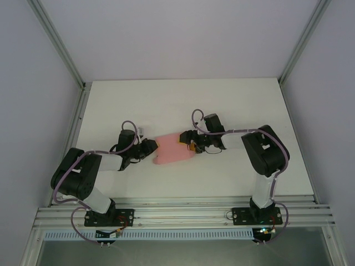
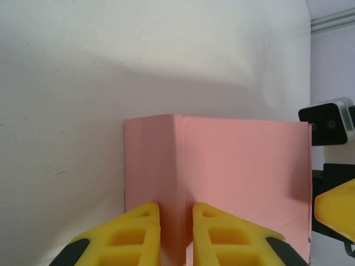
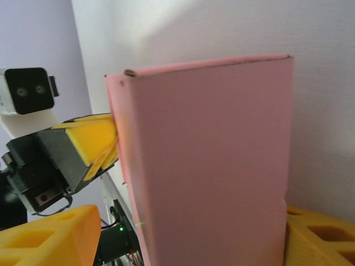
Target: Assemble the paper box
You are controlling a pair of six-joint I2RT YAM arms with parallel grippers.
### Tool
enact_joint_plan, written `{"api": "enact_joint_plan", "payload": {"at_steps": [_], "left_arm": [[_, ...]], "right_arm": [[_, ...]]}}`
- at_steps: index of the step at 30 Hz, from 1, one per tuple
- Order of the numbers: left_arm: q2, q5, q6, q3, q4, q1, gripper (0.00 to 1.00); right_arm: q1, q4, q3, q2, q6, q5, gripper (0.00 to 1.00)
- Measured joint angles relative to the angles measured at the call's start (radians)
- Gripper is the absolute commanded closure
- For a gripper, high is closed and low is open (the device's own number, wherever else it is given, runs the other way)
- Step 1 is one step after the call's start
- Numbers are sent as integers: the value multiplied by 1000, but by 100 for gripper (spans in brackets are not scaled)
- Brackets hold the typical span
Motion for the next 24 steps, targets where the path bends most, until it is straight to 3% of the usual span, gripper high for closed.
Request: {"api": "enact_joint_plan", "payload": {"at_steps": [4, 6, 7, 9, 11, 13, 17, 19, 24], "left_arm": [[0, 8, -1, 0, 6, 3, 82], [0, 7, 1, 1, 6, 3, 76], [0, 6, 5, 3, 5, 3, 67], [-3, 0, 14, 12, -13, 3, 61], [-20, -13, 37, 29, -52, 3, 44], [-64, -33, 72, 58, -112, 3, 23], [-214, -86, 202, 129, -214, -13, 1], [-291, -124, 305, 173, -261, -42, 0], [-400, -214, 666, 289, -386, -232, 0]], "right_arm": [[0, 62, 0, 2, 36, -45, 43], [0, 86, 1, 2, 50, -58, 47], [0, 93, 2, 2, 58, -62, 49], [0, 97, 4, 1, 67, -62, 50], [0, 77, 11, -2, 68, -54, 54], [0, 18, 27, -20, 64, -23, 54], [0, -181, 106, -74, 69, 63, 58], [-6, -269, 144, -105, 93, 93, 63], [-39, -373, 170, -154, 206, 65, 59]]}}
